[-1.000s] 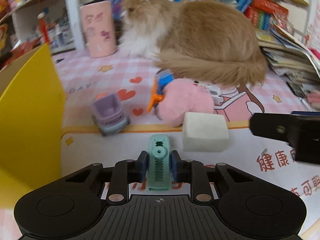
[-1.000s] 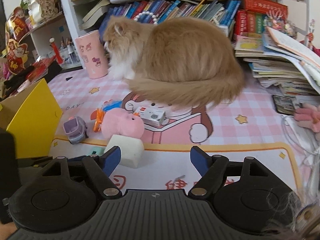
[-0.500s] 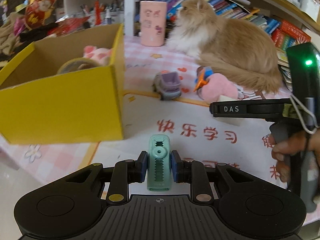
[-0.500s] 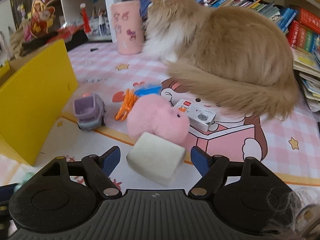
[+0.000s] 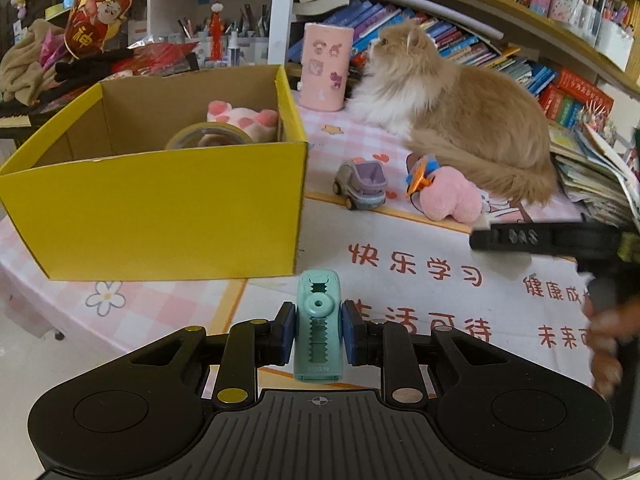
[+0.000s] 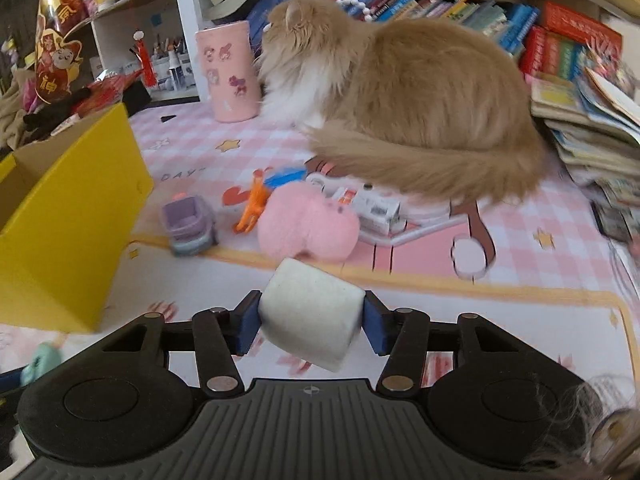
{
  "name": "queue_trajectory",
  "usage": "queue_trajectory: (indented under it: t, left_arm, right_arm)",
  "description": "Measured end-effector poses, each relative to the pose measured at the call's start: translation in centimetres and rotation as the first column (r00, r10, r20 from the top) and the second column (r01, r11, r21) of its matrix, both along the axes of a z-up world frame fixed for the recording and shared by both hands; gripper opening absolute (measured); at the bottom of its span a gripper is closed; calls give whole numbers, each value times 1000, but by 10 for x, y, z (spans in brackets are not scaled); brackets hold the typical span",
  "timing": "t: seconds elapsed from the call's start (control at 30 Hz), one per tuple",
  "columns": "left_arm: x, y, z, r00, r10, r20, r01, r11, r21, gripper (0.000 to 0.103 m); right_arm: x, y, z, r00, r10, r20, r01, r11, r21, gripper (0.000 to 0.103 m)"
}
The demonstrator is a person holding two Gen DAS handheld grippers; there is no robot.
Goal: Organize objects
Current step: 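Grasp the mint green stapler with the left tool while the right tool grasps the white cube, then carry the green stapler and white cube with both tools over the yellow box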
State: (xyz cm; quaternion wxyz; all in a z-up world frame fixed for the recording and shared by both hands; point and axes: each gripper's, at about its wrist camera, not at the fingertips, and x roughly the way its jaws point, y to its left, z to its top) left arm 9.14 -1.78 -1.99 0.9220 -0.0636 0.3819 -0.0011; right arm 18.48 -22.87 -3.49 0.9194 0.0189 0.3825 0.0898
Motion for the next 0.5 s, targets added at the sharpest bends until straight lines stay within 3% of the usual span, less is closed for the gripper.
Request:
queue_trajectory:
  t: [0.2,0.5]
  left_arm:
    - [-15,24,1,1000,7,15,-7,1000,-18,23]
    - [-51,62,5,996,66,58,-64,997,-32,23]
  right_arm:
    - [-50,33,13,998,54,-23,-53,999,9,50]
    - [-108,96,14,974,225,-10,-225,971,-83,50]
